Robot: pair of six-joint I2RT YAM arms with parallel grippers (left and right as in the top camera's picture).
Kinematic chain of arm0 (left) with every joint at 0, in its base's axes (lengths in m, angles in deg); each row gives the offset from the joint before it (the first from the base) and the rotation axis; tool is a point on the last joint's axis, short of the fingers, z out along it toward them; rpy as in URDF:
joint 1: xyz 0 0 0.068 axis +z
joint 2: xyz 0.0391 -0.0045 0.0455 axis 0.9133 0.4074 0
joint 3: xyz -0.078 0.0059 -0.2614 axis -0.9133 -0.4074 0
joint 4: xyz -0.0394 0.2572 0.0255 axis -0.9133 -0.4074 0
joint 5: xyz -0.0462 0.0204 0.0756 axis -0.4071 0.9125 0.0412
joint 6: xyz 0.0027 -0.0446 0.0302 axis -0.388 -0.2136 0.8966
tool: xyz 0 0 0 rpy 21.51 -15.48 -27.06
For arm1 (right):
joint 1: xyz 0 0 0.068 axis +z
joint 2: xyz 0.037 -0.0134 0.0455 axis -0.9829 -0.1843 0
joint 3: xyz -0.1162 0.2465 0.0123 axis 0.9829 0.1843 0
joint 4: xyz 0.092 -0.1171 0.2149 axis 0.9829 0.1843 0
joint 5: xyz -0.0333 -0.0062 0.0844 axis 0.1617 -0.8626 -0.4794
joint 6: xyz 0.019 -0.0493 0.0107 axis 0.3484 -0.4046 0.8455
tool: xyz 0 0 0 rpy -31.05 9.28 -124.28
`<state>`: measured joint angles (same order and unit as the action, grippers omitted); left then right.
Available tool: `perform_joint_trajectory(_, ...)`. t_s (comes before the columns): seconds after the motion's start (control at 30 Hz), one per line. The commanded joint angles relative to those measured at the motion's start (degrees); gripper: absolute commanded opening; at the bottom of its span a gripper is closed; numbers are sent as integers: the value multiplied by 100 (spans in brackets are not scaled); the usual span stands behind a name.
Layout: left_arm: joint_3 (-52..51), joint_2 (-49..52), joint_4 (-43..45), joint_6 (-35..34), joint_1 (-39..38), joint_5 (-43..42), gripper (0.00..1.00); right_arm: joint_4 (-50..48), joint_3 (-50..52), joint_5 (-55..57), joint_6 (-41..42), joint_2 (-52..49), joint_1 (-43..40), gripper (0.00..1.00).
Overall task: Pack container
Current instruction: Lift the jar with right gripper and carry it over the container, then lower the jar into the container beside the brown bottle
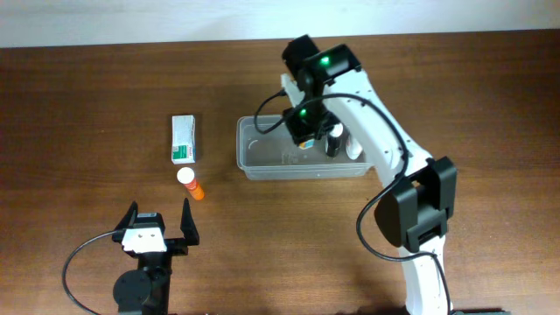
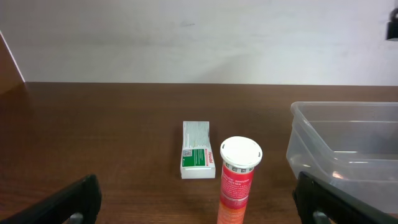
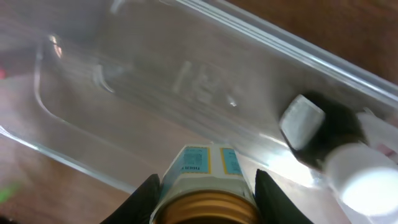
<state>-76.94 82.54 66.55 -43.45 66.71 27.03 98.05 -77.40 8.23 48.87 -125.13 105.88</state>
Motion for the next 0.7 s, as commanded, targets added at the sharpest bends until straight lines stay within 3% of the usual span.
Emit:
perform_joint_trajectory(0.0,-42,-28,22,87,26,-59,99,-166,229,52,-22,-20,103,36)
perform_joint_trajectory(0.67,-42,-28,22,87,26,-59,99,-1639,1773,614,-20,-20,37,36)
